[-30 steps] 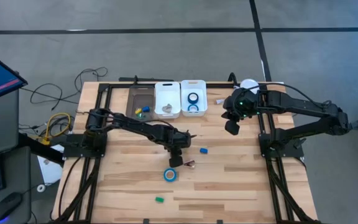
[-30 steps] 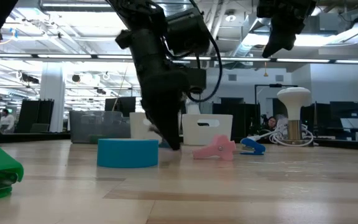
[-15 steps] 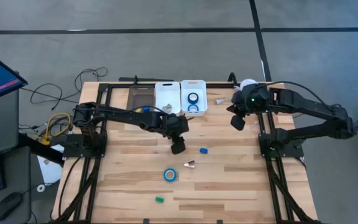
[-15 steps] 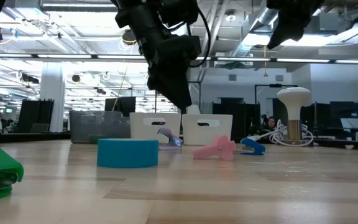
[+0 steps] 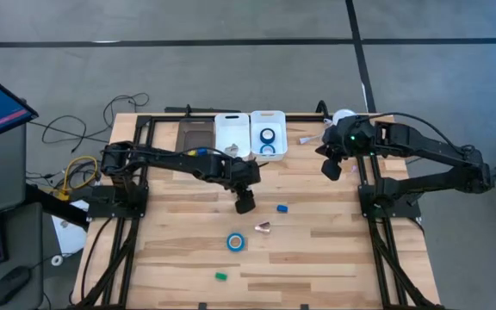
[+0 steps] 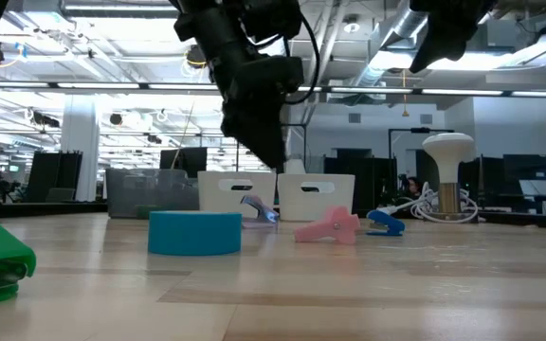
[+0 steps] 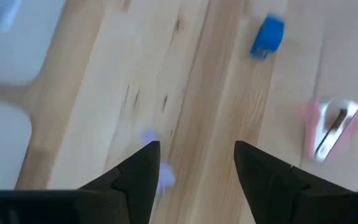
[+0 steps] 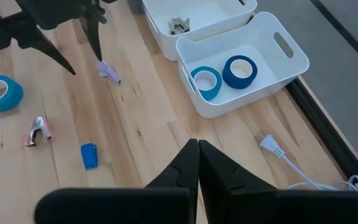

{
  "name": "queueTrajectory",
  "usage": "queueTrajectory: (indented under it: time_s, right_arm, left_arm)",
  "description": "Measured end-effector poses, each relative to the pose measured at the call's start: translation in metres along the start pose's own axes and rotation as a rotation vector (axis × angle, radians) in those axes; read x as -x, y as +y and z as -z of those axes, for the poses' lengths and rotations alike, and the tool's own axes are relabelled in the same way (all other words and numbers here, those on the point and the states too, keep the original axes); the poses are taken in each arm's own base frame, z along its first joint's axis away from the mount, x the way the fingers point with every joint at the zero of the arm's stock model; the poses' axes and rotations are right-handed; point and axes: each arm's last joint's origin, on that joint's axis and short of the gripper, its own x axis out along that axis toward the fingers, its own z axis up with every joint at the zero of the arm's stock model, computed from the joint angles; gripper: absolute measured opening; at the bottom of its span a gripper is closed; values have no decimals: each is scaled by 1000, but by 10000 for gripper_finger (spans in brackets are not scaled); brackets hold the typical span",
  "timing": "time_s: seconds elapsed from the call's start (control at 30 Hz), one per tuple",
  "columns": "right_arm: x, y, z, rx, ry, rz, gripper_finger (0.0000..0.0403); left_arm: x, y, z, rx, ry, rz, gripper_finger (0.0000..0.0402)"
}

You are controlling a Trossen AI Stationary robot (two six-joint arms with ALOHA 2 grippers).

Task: Pick and place Stapler, Stapler remover, tape
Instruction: Put the violet staple remover into the left white bin

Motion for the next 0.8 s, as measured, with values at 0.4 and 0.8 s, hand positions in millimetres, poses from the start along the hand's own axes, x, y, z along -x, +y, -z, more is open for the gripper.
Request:
queueTrajectory:
  time_s: [0.4,0.8]
  right_arm:
    - [0,-1,0,-1,-1,36,1]
    - [0,-1,0,-2,-2,36,1]
  left_arm:
    - [-4,33,0,91,49,-91,199]
    - [-14,35,-1,135,65,30,192]
